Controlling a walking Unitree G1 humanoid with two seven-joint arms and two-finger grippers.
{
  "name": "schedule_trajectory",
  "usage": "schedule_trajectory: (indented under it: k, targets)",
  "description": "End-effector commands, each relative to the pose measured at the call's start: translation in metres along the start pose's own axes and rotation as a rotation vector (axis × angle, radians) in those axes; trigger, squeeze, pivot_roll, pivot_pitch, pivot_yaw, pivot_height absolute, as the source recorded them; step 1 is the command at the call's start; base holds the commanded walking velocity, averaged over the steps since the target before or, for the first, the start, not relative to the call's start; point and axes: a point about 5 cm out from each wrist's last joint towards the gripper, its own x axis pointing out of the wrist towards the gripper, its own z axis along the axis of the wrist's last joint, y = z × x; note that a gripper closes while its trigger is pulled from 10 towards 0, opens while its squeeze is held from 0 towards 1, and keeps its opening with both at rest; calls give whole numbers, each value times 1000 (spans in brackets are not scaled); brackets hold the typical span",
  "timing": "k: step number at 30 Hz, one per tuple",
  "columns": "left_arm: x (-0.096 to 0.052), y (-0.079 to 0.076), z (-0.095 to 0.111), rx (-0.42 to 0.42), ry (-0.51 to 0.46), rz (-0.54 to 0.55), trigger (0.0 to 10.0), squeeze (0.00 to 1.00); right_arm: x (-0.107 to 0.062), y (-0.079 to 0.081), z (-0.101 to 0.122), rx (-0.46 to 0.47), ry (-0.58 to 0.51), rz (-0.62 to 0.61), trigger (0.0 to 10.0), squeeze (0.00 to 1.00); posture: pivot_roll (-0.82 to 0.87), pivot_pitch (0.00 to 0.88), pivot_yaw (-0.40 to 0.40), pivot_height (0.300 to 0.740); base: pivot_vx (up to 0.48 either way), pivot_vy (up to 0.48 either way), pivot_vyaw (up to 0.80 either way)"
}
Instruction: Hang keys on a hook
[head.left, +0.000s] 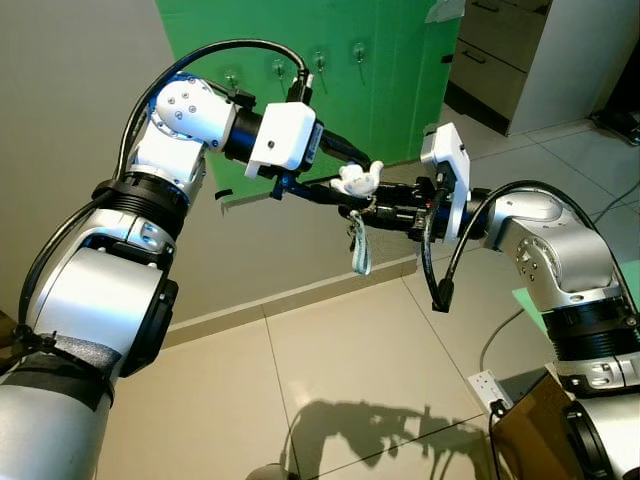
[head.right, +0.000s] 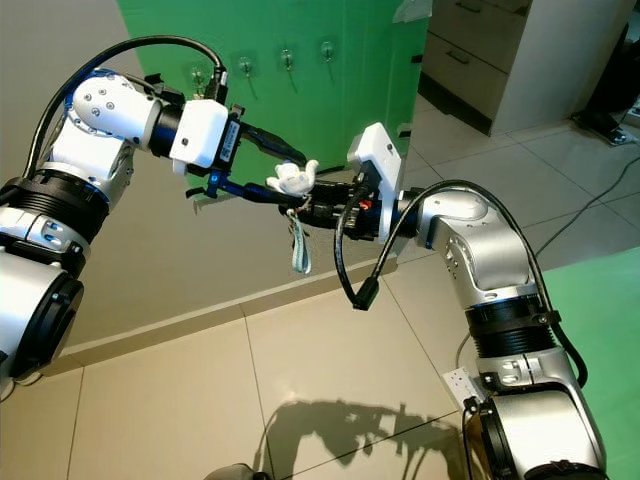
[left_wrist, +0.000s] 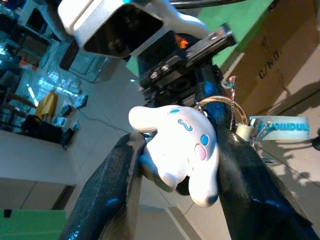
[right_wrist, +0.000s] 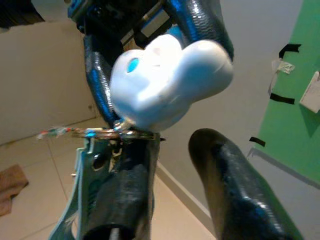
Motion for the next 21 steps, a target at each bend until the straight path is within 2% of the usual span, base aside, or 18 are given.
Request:
schedule_trajectory:
  k: [1,6,11,16,21]
  targets:
    - [-10,8,3,-16,12,38,10000,0,-1,1,9,-8,-51,-12,0,0,-57,0,173,740,0,0,0]
    - [-18,15,7,-40,-5,89,10000,0,-7,-2,2,-5,-43,-53,0,0,-56,0,175,740,0,0,0]
    - [-24,17,4,-69,33,117,10000,0,-17,-6,-9,-2,-7,-110,0,0,-57,0,187,740,0,0,0]
    - [-23,15,0,-100,78,95,10000,0,-17,-6,-10,-5,-1,-118,0,0,-58,0,188,740,0,0,0]
    - [-19,13,-3,-117,81,104,10000,0,-16,-6,-12,-12,7,-115,0,0,-58,0,184,740,0,0,0]
